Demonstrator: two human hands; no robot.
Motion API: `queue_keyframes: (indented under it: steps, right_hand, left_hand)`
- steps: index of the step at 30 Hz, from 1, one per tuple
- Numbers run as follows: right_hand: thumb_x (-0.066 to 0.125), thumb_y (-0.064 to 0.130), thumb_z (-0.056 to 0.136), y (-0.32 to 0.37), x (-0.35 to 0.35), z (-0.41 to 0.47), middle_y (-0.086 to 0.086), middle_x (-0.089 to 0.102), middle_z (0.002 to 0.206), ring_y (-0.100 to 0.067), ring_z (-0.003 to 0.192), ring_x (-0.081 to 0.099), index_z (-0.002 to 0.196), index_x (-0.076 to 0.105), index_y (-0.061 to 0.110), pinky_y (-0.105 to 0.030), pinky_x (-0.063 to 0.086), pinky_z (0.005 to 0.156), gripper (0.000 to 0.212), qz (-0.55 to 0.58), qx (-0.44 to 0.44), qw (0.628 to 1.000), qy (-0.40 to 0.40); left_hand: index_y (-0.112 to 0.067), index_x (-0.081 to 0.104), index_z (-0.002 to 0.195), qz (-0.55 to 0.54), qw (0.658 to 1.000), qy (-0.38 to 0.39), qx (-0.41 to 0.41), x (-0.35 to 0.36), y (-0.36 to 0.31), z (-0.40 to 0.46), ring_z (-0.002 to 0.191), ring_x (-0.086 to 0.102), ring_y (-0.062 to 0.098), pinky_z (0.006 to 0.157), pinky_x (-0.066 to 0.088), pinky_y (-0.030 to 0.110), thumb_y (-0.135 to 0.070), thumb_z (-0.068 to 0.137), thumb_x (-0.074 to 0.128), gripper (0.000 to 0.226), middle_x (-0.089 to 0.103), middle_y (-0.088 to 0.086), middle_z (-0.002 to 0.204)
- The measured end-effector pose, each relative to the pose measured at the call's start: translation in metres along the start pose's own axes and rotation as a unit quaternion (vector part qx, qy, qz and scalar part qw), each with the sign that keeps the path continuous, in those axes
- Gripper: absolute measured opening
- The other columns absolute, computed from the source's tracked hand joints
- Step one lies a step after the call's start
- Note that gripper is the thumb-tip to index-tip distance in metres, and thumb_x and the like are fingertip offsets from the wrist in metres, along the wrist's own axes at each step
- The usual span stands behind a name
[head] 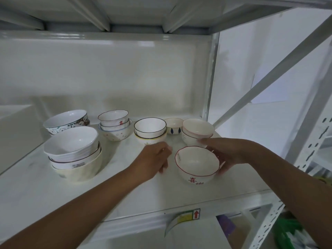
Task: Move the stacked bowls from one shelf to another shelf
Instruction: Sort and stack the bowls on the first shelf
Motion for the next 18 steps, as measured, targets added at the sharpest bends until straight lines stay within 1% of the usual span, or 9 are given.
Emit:
queue_keyframes:
  steps: [1,2,5,7,9,12,14,16,18]
  right_hand:
    - [0.055,0.060,0.091,0.000,0.003,-0.005,-0.019,0.072,0.109,-0.031,0.081,0.073,0.122,0.062,0.011,-0.038,0.060,0.070,0.059,-0.031,-0.004,0.999,0.035]
    - [0.059,0.055,0.092,-0.001,0.005,-0.007,-0.018,0.073,0.107,-0.029,0.079,0.073,0.124,0.061,0.013,-0.036,0.059,0.069,0.054,-0.058,-0.006,0.996,0.061]
    - [0.060,0.038,0.097,-0.001,0.006,-0.008,-0.018,0.075,0.097,-0.027,0.071,0.074,0.125,0.059,0.007,-0.031,0.058,0.060,0.042,-0.053,-0.014,0.996,0.068]
    - [0.055,0.031,0.101,-0.002,0.006,-0.006,-0.020,0.073,0.098,-0.029,0.072,0.074,0.126,0.058,0.001,-0.032,0.059,0.058,0.039,-0.006,-0.023,0.998,0.056]
    - [0.051,0.027,0.103,-0.002,0.005,-0.005,-0.024,0.070,0.109,-0.032,0.083,0.074,0.128,0.057,-0.003,-0.035,0.062,0.063,0.039,0.012,-0.048,0.997,0.055]
    - [0.052,0.024,0.103,0.001,0.001,-0.003,-0.025,0.069,0.113,-0.032,0.084,0.073,0.128,0.057,-0.002,-0.035,0.062,0.065,0.036,0.033,-0.083,0.995,0.045]
    - [0.053,0.024,0.102,0.009,-0.008,-0.004,-0.024,0.071,0.100,-0.030,0.071,0.072,0.127,0.057,-0.003,-0.031,0.060,0.058,0.036,0.067,-0.101,0.992,0.020]
    - [0.051,0.022,0.103,0.018,-0.020,-0.006,-0.024,0.070,0.081,-0.025,0.055,0.070,0.123,0.055,-0.010,-0.025,0.057,0.048,0.038,0.087,-0.113,0.989,-0.025]
    - [0.049,0.020,0.104,0.029,-0.033,-0.009,-0.026,0.068,0.075,-0.023,0.048,0.068,0.120,0.055,-0.015,-0.022,0.053,0.043,0.039,0.098,-0.126,0.985,-0.067]
  left_hand:
    - [-0.009,0.061,0.090,-0.068,0.995,0.052,-0.051,0.006,0.000,-0.002,0.054,0.054,0.020,0.046,0.035,0.024,-0.033,0.100,0.044,0.031,0.065,0.008,0.068]
    - [-0.011,0.060,0.089,-0.097,0.988,0.097,-0.076,0.013,0.000,-0.003,0.053,0.055,0.022,0.046,0.034,0.024,-0.037,0.101,0.043,0.034,0.067,0.008,0.068]
    - [-0.016,0.058,0.087,-0.100,0.979,0.156,-0.082,0.023,0.003,-0.003,0.054,0.056,0.020,0.046,0.036,0.024,-0.044,0.101,0.039,0.037,0.070,0.007,0.072]
    - [-0.012,0.058,0.087,-0.122,0.975,0.158,-0.093,0.023,0.000,-0.002,0.053,0.058,0.020,0.045,0.037,0.023,-0.042,0.102,0.038,0.039,0.070,0.007,0.072]
    - [-0.010,0.059,0.086,-0.142,0.971,0.160,-0.107,0.024,-0.005,-0.001,0.052,0.061,0.019,0.047,0.040,0.024,-0.040,0.102,0.040,0.040,0.071,0.007,0.070]
    - [-0.012,0.061,0.085,-0.155,0.972,0.127,-0.119,0.023,-0.012,0.002,0.054,0.063,0.019,0.049,0.043,0.024,-0.040,0.102,0.040,0.039,0.069,0.008,0.069]
    - [-0.011,0.061,0.091,-0.204,0.966,0.095,-0.124,0.018,-0.020,0.007,0.056,0.064,0.020,0.049,0.043,0.023,-0.039,0.102,0.039,0.037,0.067,0.008,0.072]
    - [-0.012,0.061,0.105,-0.254,0.958,0.072,-0.112,0.010,-0.027,0.014,0.060,0.064,0.023,0.050,0.044,0.024,-0.038,0.102,0.039,0.034,0.066,0.008,0.080]
    - [-0.012,0.060,0.113,-0.249,0.961,0.061,-0.099,0.002,-0.031,0.016,0.062,0.064,0.024,0.051,0.044,0.025,-0.033,0.102,0.040,0.031,0.066,0.008,0.084]
Point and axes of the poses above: each hand's wrist, its own z-axis towards the middle knuckle, its own x-axis out of the palm, y = z × x, the point moved 3 cm from there along z, towards the middle knuckle
